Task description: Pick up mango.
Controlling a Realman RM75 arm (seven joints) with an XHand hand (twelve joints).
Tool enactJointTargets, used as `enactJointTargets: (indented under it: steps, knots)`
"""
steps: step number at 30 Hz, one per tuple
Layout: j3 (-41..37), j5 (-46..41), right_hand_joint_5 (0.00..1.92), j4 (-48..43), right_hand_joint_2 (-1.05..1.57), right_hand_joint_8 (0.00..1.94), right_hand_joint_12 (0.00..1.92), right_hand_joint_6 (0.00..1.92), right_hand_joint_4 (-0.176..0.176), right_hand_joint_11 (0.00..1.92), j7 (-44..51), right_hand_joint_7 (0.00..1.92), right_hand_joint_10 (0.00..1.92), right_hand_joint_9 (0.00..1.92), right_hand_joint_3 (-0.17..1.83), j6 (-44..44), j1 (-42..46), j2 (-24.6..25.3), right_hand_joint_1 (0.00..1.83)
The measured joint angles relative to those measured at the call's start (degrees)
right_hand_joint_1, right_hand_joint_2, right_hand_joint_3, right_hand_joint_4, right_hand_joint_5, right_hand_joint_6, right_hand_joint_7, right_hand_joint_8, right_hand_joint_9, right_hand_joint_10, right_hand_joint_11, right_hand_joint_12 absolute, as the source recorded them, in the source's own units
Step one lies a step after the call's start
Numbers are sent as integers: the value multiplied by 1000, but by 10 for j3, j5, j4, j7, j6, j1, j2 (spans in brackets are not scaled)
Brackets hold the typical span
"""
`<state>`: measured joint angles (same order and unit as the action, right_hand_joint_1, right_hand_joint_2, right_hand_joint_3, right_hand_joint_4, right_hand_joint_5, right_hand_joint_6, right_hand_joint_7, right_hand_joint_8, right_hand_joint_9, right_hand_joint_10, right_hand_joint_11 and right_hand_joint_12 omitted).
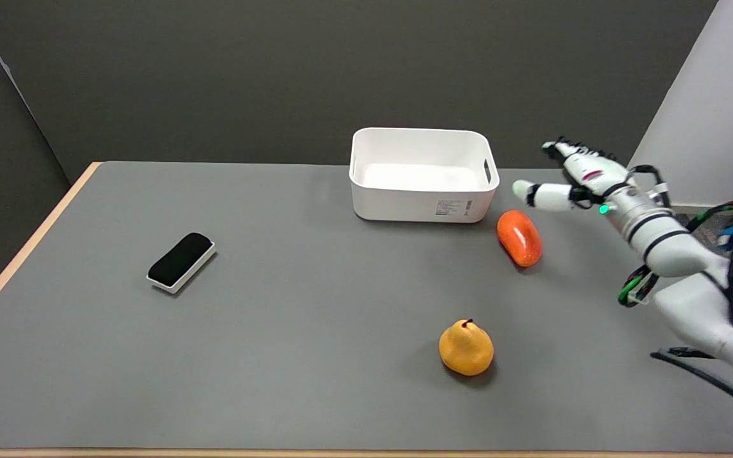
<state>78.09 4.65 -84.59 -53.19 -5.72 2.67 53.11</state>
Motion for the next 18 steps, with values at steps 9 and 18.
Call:
enactJointTargets:
  steps: [9, 18]
  knots:
    - [65, 307, 260, -92, 670, 613, 1414, 523, -148, 167, -178, 425, 1058, 281, 746, -121, 20, 45, 187]
    - [160, 563, 263, -141, 655, 611, 1374, 537, -154, 111, -355, 400, 1036, 230, 735, -265, 39, 66, 200]
